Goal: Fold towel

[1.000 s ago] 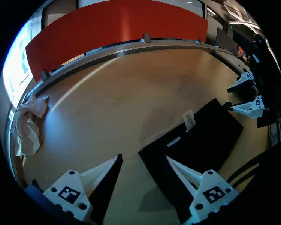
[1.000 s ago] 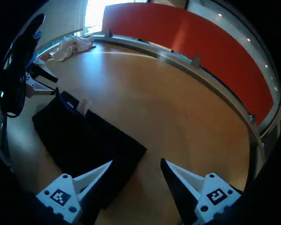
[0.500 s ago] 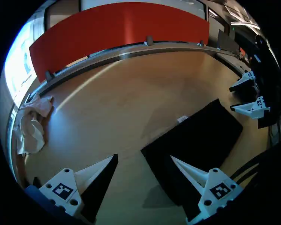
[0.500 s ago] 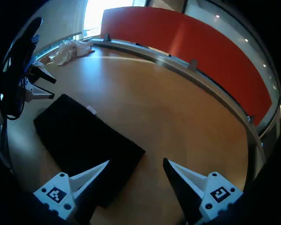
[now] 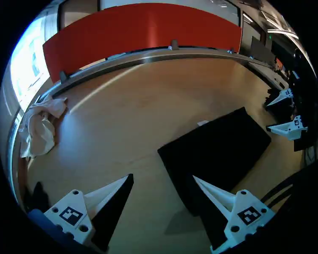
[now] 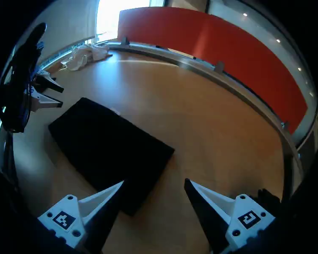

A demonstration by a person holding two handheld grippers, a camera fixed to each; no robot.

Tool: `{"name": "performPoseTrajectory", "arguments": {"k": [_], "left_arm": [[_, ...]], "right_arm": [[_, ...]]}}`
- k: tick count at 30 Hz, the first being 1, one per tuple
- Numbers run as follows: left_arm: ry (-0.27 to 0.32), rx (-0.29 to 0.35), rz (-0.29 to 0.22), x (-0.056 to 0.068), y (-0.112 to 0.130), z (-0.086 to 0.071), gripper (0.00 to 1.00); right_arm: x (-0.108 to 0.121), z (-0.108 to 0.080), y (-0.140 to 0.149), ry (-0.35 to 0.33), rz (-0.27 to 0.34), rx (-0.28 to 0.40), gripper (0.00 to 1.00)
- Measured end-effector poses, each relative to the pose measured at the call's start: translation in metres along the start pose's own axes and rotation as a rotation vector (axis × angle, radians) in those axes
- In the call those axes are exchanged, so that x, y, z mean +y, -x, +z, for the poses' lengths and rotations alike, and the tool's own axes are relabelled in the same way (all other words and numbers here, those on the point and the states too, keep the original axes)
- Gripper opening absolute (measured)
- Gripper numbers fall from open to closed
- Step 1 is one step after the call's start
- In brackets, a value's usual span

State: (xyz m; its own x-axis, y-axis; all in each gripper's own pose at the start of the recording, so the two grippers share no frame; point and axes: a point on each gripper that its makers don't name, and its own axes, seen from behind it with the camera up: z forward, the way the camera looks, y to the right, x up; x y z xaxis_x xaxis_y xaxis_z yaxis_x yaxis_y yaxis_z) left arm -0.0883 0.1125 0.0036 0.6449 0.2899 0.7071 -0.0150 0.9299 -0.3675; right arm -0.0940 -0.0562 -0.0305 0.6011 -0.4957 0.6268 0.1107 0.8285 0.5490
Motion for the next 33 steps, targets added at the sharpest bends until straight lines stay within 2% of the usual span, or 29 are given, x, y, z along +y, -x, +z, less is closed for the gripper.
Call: {"name": "performPoseTrajectory", "arguments": {"k": [12,23,27,33], "left_arm": [[-0.033,-0.012,-0.091,0.011,0.042,-0.027,0.92],[-0.077,-0.006,-0.170,0.009,0.067,-0.056,0.92],[-0.095,-0.008,-0.190,0.007,0.078,-0.069,0.92],[-0.119,-0.013,-0.220,0.005,0.096,-0.087,0.92]], "right_arm": [[-0.020,-0.015,0.018,-0.046,-0.006,-0.002,1.00],[-0.030,-0.017,0.028,-0.136,-0.109,-0.029,0.99],[-0.031,-0.016,0.035,-0.171,-0.149,-0.053,0.93],[-0.031,-0.013,0.043,-0.214,-0.181,-0.086,0.73]]}}
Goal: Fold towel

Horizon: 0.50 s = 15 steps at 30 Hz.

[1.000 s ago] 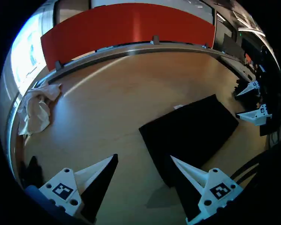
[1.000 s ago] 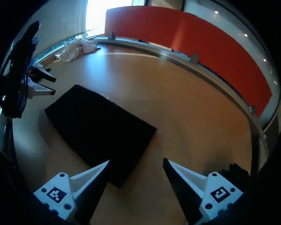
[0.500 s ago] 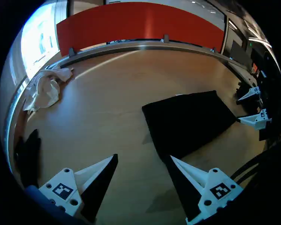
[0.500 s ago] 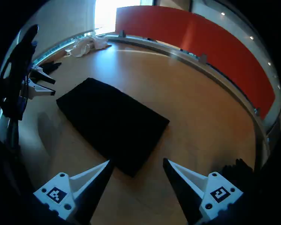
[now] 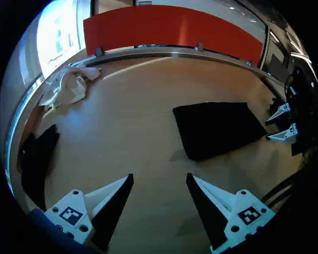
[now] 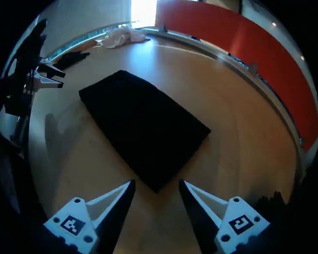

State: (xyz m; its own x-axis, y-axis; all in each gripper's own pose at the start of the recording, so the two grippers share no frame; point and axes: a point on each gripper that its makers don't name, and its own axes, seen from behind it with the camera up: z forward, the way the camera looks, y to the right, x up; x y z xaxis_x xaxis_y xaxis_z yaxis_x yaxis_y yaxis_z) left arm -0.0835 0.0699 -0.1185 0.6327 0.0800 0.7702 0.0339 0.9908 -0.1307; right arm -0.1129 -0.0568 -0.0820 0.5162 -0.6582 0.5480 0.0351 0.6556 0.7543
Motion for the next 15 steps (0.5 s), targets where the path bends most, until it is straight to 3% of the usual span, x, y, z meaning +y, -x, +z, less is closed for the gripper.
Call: {"name": "performPoseTrajectory", "arguments": {"k": [6,10,15], "left_arm": [[-0.011,-0.010,-0.024,-0.004,0.015,-0.012,0.92],[-0.015,-0.012,-0.028,-0.004,0.019,-0.017,0.92],[-0.015,-0.012,-0.025,-0.005,0.021,-0.020,0.92]], "right_arm": [[-0.002,0.004,0.003,-0.032,-0.005,-0.015,0.50],[-0.002,0.005,0.006,-0.035,0.003,-0.031,0.28],[-0.004,0.005,0.010,-0.037,0.015,-0.043,0.13]]}}
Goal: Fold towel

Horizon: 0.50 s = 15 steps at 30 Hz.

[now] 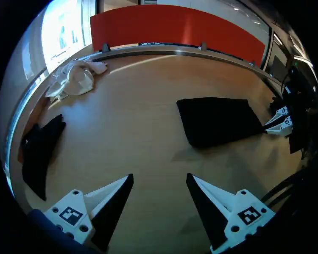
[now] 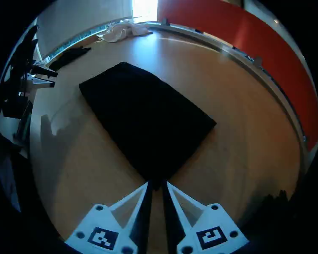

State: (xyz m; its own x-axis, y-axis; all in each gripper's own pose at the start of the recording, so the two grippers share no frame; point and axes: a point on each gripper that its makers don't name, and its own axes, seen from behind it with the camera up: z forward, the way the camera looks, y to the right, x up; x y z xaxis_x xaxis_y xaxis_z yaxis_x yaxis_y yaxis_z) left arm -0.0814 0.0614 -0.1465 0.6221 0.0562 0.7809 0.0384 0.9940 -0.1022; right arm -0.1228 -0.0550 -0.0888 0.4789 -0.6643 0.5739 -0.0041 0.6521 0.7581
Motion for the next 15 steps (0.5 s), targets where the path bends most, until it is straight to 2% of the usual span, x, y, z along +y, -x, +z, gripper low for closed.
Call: {"name": "performPoseTrajectory", "arguments": {"k": [5,11,15], "left_arm": [[0.004,0.003,0.004,0.0017,-0.0022,0.0006,0.92],[0.012,0.007,0.011,0.0043,-0.0062,0.0022,0.92],[0.016,0.008,0.014,0.0050,-0.0077,0.0031,0.92]], "right_arm": [[-0.0001,-0.0017,0.0019,0.006,0.012,-0.003,0.12],[-0.0004,-0.0013,0.0077,0.009,0.004,-0.022,0.25],[-0.0011,-0.0002,0.0073,0.009,-0.004,-0.022,0.25]]}}
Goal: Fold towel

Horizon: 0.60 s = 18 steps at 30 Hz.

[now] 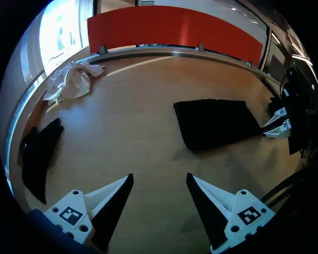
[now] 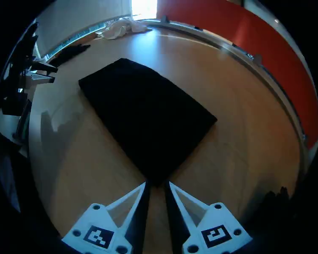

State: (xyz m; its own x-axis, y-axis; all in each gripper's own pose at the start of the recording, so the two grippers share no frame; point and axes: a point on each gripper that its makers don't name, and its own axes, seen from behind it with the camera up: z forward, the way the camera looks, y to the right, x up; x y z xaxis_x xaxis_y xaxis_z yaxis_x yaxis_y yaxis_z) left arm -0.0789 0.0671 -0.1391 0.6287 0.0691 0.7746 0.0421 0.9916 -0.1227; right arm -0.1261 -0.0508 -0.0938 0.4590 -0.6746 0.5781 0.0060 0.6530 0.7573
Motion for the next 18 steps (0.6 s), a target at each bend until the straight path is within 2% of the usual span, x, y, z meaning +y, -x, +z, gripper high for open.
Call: {"name": "performPoseTrajectory", "arguments": {"k": [6,12,18], "left_arm": [[0.001,-0.003,0.001,-0.0006,0.0002,0.0003,0.92],[0.004,-0.003,0.004,0.0002,0.0000,0.0010,0.92],[0.009,-0.005,0.009,0.0016,0.0002,0.0023,0.92]], "right_arm": [[-0.0006,0.0009,-0.0003,-0.005,-0.001,-0.005,0.25],[-0.0028,0.0018,-0.0023,-0.010,-0.008,-0.005,0.34],[-0.0040,0.0040,-0.0030,-0.012,-0.020,-0.006,0.35]]}}
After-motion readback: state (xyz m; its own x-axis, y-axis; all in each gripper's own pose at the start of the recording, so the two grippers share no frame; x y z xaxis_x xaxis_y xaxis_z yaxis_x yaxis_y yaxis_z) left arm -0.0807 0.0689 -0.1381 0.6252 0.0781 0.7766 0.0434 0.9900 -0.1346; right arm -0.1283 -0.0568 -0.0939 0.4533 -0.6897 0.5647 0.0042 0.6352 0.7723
